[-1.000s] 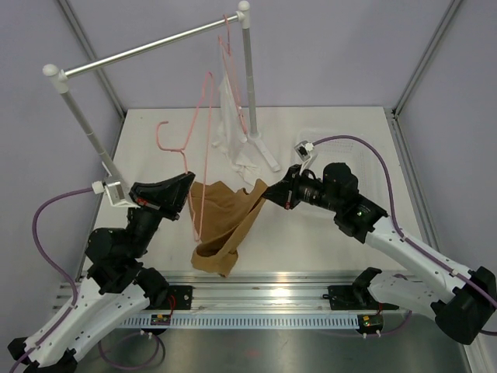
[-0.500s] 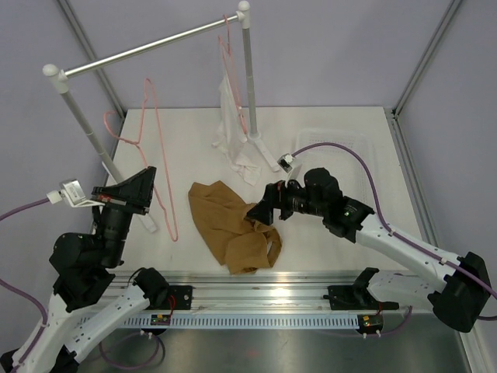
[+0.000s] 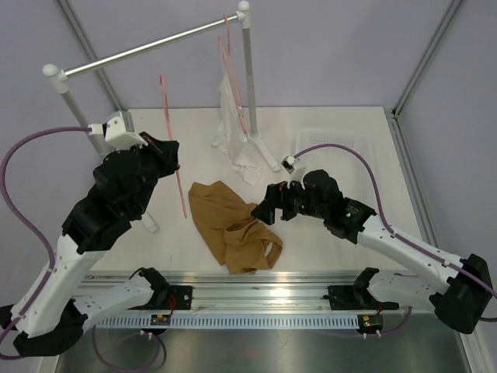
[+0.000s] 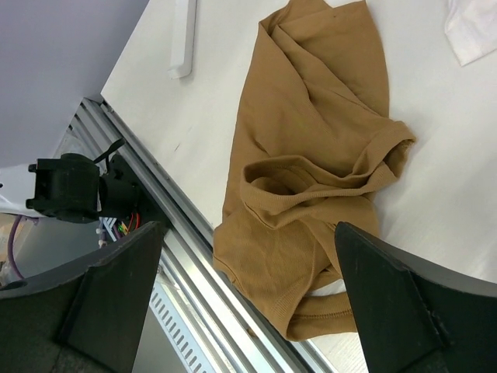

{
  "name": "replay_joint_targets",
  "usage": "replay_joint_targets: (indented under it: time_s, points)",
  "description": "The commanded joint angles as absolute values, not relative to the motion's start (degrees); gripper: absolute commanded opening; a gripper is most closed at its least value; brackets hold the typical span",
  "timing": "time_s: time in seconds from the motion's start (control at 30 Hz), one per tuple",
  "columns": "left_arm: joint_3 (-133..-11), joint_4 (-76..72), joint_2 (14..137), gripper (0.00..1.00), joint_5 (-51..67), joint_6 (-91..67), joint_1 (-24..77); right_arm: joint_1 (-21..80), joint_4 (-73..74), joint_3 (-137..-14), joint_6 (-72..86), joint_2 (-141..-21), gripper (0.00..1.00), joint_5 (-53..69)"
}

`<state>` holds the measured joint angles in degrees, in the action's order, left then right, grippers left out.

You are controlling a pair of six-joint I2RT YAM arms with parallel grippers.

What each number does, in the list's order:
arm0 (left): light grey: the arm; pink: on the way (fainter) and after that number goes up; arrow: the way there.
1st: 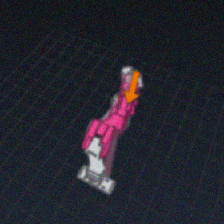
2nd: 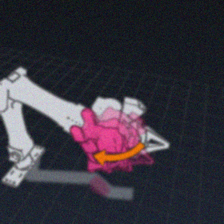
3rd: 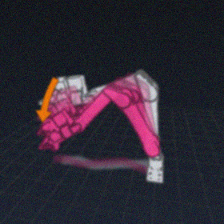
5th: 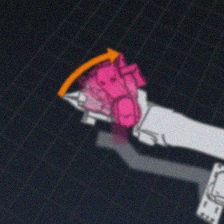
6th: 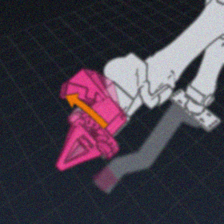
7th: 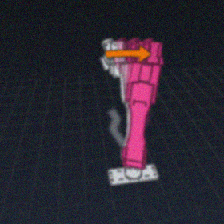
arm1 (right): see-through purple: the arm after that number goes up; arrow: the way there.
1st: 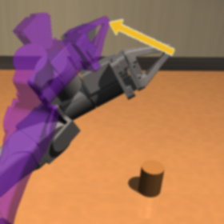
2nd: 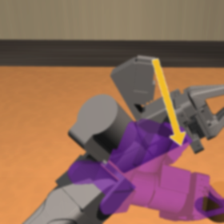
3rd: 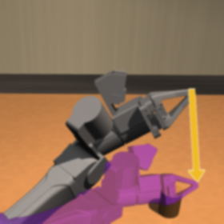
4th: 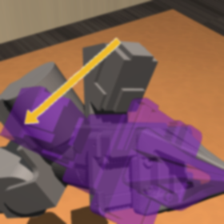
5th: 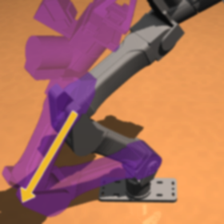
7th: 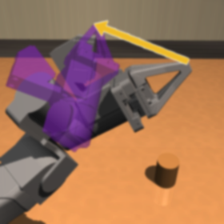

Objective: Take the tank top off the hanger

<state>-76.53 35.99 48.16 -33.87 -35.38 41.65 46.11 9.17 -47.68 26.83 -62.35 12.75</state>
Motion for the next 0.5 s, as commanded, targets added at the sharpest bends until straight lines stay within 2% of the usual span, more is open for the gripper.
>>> replay_joint_targets:
  time_s: [0.0,0.13,0.47]
  points:
    - [-84.80,36.13,52.90,0.00,-35.08,-33.05,39.38,46.67,9.58,-49.57,26.37,-60.64,0.99,10.37]
    - [-91.66,36.65,59.49,0.00,-24.03,-33.13,31.57,46.76,10.19,-50.01,26.19,-59.86,0.99,10.28]
    - [-108.80,39.55,73.73,0.00,-7.13,-32.87,11.88,46.76,11.51,-49.92,25.66,-57.39,1.00,10.55]
